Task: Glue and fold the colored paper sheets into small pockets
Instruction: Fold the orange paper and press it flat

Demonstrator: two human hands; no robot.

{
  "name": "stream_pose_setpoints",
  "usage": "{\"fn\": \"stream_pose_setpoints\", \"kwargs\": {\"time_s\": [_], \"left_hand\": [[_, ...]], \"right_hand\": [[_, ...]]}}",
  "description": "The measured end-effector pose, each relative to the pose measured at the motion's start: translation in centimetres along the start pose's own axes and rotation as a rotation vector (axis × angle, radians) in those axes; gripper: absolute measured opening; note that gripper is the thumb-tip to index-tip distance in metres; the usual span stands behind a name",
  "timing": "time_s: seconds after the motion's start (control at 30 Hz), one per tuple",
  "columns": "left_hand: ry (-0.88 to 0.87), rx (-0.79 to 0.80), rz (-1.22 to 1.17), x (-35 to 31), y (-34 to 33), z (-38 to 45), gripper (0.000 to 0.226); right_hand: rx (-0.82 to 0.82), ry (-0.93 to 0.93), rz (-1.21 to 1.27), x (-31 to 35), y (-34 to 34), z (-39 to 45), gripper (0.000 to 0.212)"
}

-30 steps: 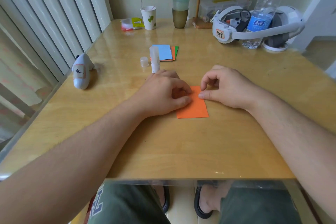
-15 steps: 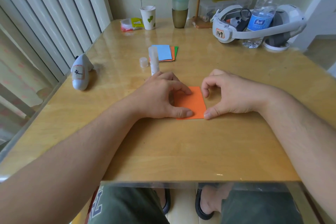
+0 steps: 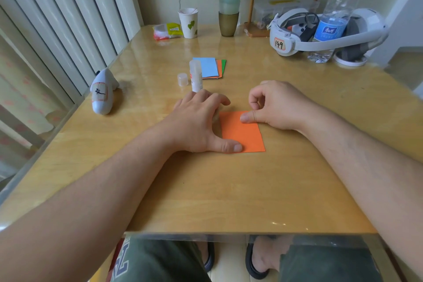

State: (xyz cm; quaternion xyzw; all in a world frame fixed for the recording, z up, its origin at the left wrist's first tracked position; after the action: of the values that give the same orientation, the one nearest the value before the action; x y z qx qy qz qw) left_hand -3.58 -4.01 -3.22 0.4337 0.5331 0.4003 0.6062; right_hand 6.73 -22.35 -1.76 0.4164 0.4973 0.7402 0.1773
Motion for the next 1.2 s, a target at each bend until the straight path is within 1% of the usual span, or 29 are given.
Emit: {"fn": "stream_pose_setpoints", "kwargs": {"time_s": [0.13,0.2,0.27,0.4,0.5,0.63,0.77,0.9,1.0,1.1,1.2], "left_hand": [[0.003,0.003,0.0,0.0,0.0,-0.1,0.115],[-0.004,0.001,-0.003,0.0,0.0,0.0,0.113],[-0.021,0.011,-0.041,0.2,0.2,0.0,0.106],[-0.063,0.0,-0.224,1.3,0.8,0.1,0.088],[-0.075,-0.007,-0.189,1.4,0.6,0.1,0.089],[-0.058,0.005,-0.152,1.2,0.4,0.0,0.091],[-0.072,-0.005,-0.148,1.0,0.5,0.0,0.087],[-0.078,-0.011,-0.137,1.1,0.6,0.0,0.084],[-0.083,-0.018,-0.131,1.1,0.5,0.0,0.084],[-0.105,-0.023,-0.152,1.2,0.6,0.0,0.083],[-0.106,-0.027,-0.281,1.6,1.1,-0.1,0.077]], "right_hand": [[-0.065,-0.016,-0.038,0.0,-0.2,0.5,0.048],[-0.075,-0.019,-0.067,0.2,-0.2,0.4,0.05],[-0.056,-0.036,-0.072,0.3,-0.1,0.5,0.05],[-0.016,-0.07,0.099,0.1,0.4,0.9,0.05],[0.007,-0.068,0.057,0.2,-0.4,0.2,0.05],[-0.016,-0.05,0.076,0.4,-0.9,-0.8,0.047],[0.088,-0.002,0.061,1.2,-0.7,-2.6,0.041],[0.129,0.046,0.078,1.9,-0.6,-4.6,0.041],[0.168,0.071,0.095,2.0,-0.9,-5.4,0.044],[0.213,0.064,0.126,2.1,-0.6,-5.6,0.058],[0.158,0.042,0.168,2.0,-0.4,-4.7,0.071]]}}
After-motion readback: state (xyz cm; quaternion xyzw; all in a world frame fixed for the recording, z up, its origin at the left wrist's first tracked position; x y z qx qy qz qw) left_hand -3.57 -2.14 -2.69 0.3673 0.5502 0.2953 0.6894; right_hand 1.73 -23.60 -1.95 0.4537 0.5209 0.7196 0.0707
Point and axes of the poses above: each hand's wrist, its own z-axis towards the middle knuckle, its own y-axis out of the back of the hand, x = y × z, the point moved 4 cm from there along z, towards the middle knuckle, and after that the axes turned 1 degree about z, right-handed, at the moved point
